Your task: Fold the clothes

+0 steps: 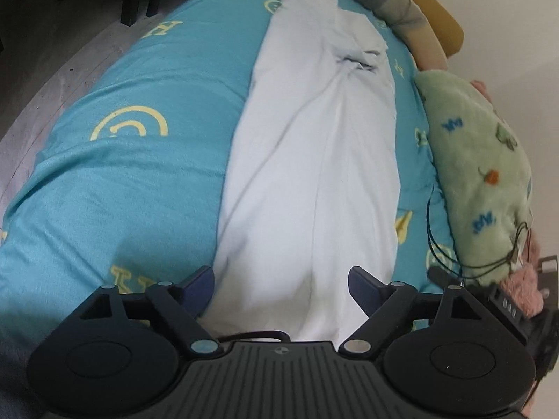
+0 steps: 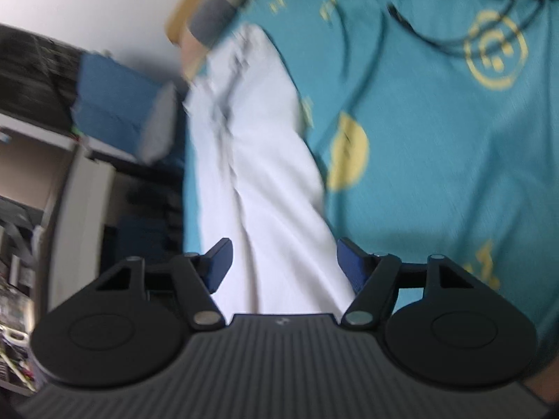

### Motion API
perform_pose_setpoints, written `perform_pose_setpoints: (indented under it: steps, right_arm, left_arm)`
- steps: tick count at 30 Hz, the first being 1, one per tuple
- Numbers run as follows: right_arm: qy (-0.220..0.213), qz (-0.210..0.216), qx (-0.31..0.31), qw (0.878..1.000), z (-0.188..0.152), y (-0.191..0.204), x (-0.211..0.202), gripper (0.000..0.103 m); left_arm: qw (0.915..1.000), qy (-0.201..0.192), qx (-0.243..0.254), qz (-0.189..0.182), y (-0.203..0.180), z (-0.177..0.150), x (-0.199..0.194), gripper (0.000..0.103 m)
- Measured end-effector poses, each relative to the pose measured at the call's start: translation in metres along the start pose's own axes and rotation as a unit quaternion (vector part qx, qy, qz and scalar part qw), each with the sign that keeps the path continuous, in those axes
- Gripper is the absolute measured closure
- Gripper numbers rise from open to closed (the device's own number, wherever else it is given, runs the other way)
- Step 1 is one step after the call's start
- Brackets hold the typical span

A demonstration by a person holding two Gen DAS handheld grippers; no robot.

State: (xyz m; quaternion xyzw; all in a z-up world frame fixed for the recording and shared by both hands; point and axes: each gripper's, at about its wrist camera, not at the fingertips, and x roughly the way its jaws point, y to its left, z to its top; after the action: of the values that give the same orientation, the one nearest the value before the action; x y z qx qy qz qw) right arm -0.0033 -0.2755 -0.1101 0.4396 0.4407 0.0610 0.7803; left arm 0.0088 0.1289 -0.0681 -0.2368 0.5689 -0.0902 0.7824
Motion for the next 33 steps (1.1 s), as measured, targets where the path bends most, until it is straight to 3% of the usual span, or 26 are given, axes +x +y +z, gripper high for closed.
perform_pose_setpoints:
  steps: [3,8,12,15,17,19,24,27,31,33]
  right_arm:
    - [0.013,-0.015,-0.009,1.0,-0.008,0.005,0.001,0.035]
    - [0.031,-0.078,-0.003,0.996,-0.03,0.009,0.002,0.034]
    - [0.061,-0.109,-0.036,0.992,-0.049,0.018,0.018,0.034]
    - [0.093,-0.125,-0.047,0.987,-0.058,0.022,0.031,0.034]
    - [0.108,-0.121,-0.071,0.984,-0.065,0.03,0.03,0.034]
    - [0.109,-0.12,-0.094,0.982,-0.071,0.035,0.025,0.035]
    - [0.068,-0.134,-0.091,0.984,-0.069,0.032,0.005,0.04]
    - [0.077,-0.149,-0.09,0.982,-0.07,0.031,0.011,0.038]
    - [0.11,-0.165,-0.096,0.975,-0.076,0.031,0.035,0.038]
    - [0.122,-0.17,-0.112,0.971,-0.08,0.036,0.045,0.038]
  left_arm:
    - [0.9993,0.019,-0.012,0.029,0.007,0.004,0.026,0.016]
    - [0.9957,0.069,0.018,0.059,-0.002,-0.003,0.062,0.016]
    - [0.9918,0.101,0.065,0.044,-0.017,-0.016,0.064,0.022]
    - [0.9896,0.105,0.083,0.053,-0.022,-0.025,0.056,0.056]
    - [0.9893,0.101,0.085,0.061,-0.022,-0.03,0.047,0.087]
    - [0.9899,0.093,0.086,0.064,-0.021,-0.034,0.035,0.089]
    - [0.9931,0.063,0.076,0.064,-0.015,-0.039,0.011,0.089]
    - [0.993,0.062,0.063,0.078,-0.012,-0.036,0.017,0.079]
    - [0.9902,0.071,0.06,0.104,-0.017,-0.025,0.031,0.031]
    - [0.9881,0.094,0.065,0.103,-0.017,-0.026,0.04,0.028]
